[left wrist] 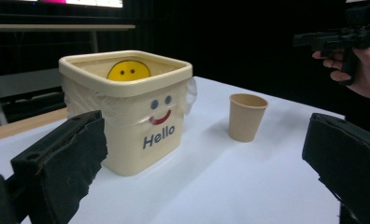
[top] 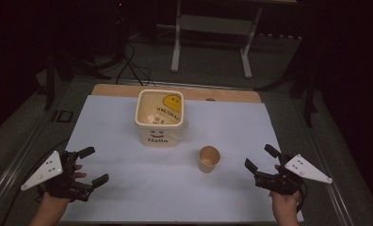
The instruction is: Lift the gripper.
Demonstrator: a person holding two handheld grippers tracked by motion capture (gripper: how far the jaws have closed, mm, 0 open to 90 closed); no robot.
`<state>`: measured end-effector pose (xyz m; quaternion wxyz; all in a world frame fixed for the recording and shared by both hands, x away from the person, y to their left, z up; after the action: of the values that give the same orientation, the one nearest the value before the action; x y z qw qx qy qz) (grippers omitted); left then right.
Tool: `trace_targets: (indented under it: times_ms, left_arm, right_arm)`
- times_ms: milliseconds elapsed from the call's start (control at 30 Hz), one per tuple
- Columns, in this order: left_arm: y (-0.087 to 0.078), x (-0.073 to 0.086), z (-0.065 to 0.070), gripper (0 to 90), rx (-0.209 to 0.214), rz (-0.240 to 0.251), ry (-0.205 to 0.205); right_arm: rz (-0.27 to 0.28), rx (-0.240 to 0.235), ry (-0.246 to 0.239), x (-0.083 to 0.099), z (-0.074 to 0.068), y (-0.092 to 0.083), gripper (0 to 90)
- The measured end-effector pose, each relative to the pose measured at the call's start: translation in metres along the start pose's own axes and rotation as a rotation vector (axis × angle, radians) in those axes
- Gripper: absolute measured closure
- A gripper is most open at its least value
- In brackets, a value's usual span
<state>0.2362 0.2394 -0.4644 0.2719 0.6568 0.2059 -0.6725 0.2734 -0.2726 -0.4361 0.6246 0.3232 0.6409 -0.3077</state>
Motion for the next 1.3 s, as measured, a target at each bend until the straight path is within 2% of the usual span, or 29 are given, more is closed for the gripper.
trace_targets:
  times_ms: [300,433,600,667,733,833,867,900,933,1033,1200,1300]
  left_arm:
    - [0.001,0.000,-0.002,0.8,0.018,0.003,0.002]
    - [0.001,-0.003,-0.001,0.8,0.021,0.014,0.000]
    - [0.001,-0.005,0.000,0.8,0.022,0.014,0.007]
    - [0.001,-0.006,0.001,0.8,0.023,0.014,0.007]
    - [0.001,-0.006,0.001,0.8,0.028,0.016,0.006]
    - [0.000,-0.006,0.001,0.8,0.029,0.018,0.003]
    - [0.000,-0.006,0.001,0.9,0.029,0.018,0.003]
    - [0.000,-0.006,0.001,0.9,0.031,0.014,0.006]
    - [0.000,-0.006,0.001,0.8,0.031,0.014,0.006]
    - [0.000,-0.006,0.002,0.9,0.034,0.012,0.007]
    - [0.000,-0.005,0.002,0.8,0.035,0.009,0.003]
    - [0.000,-0.005,0.003,0.8,0.037,0.005,0.010]
  right_arm:
    - [-0.011,-0.009,-0.020,-0.003,0.000,-0.001,11.4]
    - [-0.004,-0.052,0.023,-0.010,0.002,0.002,10.7]
    - [-0.025,-0.069,0.038,-0.018,0.004,0.009,10.7]
    - [-0.023,-0.105,0.032,-0.025,0.004,0.016,10.7]
    - [-0.023,-0.120,0.029,-0.030,0.004,0.020,10.7]
    - [-0.037,-0.178,0.045,-0.037,0.003,0.029,12.6]
    - [-0.037,-0.178,0.045,-0.037,0.003,0.029,12.6]
    - [-0.055,-0.209,0.053,-0.040,0.001,0.035,13.0]
    - [-0.055,-0.209,0.053,-0.040,0.001,0.035,13.0]
    - [-0.085,-0.262,0.051,-0.043,-0.004,0.044,13.0]
    - [-0.121,-0.310,0.047,-0.040,-0.013,0.055,13.1]
    - [-0.144,-0.317,0.048,-0.035,-0.017,0.060,13.8]
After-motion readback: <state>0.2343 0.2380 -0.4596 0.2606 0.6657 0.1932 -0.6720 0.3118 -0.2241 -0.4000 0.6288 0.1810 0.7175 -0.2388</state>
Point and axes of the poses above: each handheld gripper's, and its own axes: y roughly forward along the jaws, x roughly out of its underside, z roughly to its right, the point moved 5 cm from there along y, roughly forward along the jaws, and after that the axes turned 12 degrees about z, right-handed, at the moved point
